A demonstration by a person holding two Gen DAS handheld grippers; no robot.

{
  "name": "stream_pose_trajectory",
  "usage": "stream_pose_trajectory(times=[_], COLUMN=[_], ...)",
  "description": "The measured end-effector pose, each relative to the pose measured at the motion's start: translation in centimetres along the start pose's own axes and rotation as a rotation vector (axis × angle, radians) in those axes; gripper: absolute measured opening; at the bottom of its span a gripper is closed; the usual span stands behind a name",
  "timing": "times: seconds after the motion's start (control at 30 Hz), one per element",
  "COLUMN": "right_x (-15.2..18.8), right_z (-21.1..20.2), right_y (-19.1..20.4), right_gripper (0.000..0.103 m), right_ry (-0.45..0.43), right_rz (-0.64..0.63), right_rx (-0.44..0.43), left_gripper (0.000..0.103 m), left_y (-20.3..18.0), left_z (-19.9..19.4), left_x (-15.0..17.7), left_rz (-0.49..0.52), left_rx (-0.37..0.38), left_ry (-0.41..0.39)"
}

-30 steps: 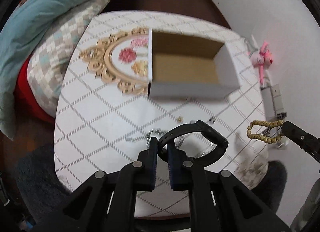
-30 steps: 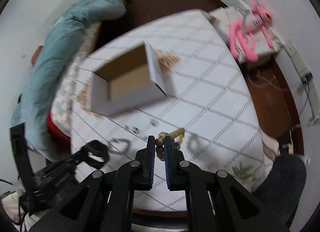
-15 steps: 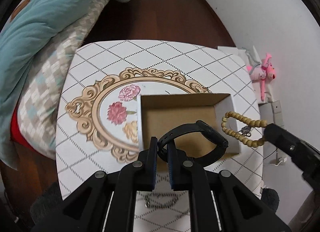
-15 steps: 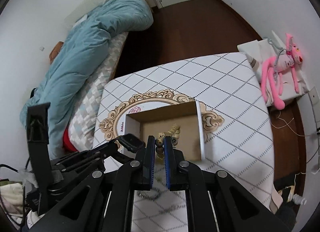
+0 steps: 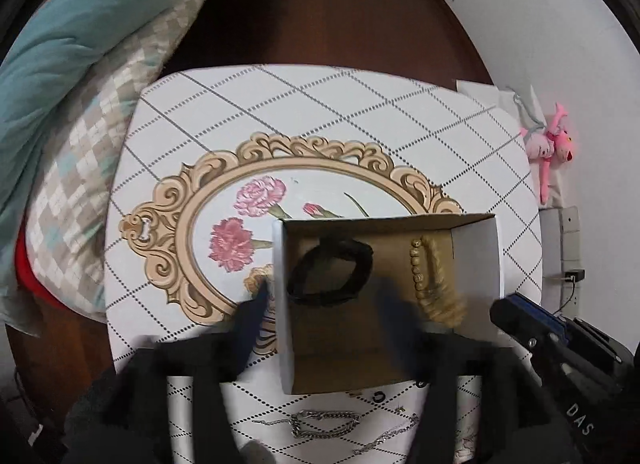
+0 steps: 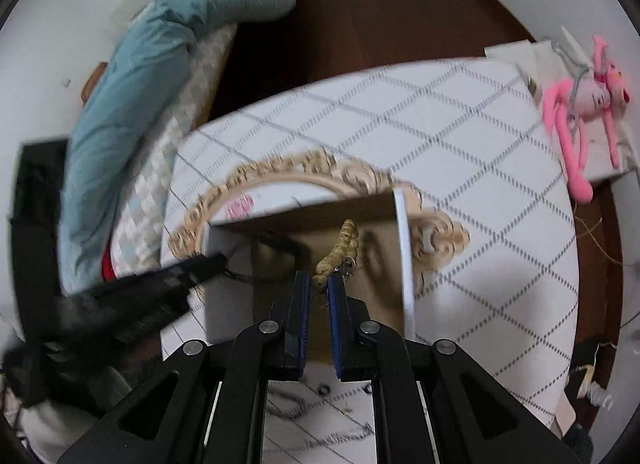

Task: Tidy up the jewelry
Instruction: 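Carry both bracelets into the white box and open both tools, then lift both open tools out of the box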

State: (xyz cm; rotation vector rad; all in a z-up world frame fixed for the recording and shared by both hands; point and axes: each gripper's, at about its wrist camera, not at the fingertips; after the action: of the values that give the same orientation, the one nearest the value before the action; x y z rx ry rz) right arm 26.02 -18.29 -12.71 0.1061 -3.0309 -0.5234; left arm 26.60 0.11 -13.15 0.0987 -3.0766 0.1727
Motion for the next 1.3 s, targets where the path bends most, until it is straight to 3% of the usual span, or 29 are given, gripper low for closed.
stream_pose_trajectory(times=[0.07, 0.13, 0.2, 0.23, 0.27, 0.33, 0.5, 0.8, 1.3], right_x=[0.7, 1.5, 2.1, 2.3, 2.5, 2.9, 3.4, 4.5, 9.4], right_z=[-0.4, -0.9, -1.0, -1.1, -0.9, -0.2, 0.9, 0.7, -6.4], right_y=[-0.3, -0.3, -0.3, -0.4, -0.5, -0.5, -0.3, 0.1, 2.2], right_gripper=[0.047, 0.061, 0.062, 0.067, 0.081, 0.098, 0.100, 0.100, 0.100], right_ry=[-0.018, -0.043, -0.067, -0.072, -0.077, -0.075, -0.093, -0.127, -0.311], right_rz=[-0.007, -0.020, -0.027, -0.029, -0.030, -0.040, -0.066, -0.065, -0.062], right_rx=[0.014, 0.076, 0.157, 0.191, 0.234, 0.300, 0.382, 0.423, 0.450], left_gripper=[0.071, 0.082, 0.091, 0.100, 0.103, 0.103, 0.103, 0.103, 0.103], left_y=[0.1, 0.3, 0.6, 0.8, 0.9, 1.2, 1.6, 1.7, 0.5], left_z=[-0.5, -0.7, -0.9, -0.8, -0.7, -0.2, 0.9, 0.4, -4.9], left_x=[0.5, 0.8, 1.6, 1.9, 2.2, 2.8, 4.1, 5.9, 10.6], left_rz=[-0.001, -0.006, -0.012, -0.013, -0.013, -0.016, -0.041, -0.072, -0.055], left_rx=[-0.028, -0.064, -0.092, -0.100, -0.109, -0.134, -0.148, -0.148, -0.115], left_ry=[-0.031, -0.049, -0.092, -0.106, -0.118, -0.125, -0.127, -0.151, -0.266])
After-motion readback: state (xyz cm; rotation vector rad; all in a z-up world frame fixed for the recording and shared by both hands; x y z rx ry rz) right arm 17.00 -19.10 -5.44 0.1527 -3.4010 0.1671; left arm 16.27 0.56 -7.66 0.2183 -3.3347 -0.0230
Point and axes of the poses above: each gripper's, at about its wrist camera, not at the fingertips, and z roughly the way its jaws point, y to its left, x to its underside, and after that the axes turned 15 degrees about y, right-handed
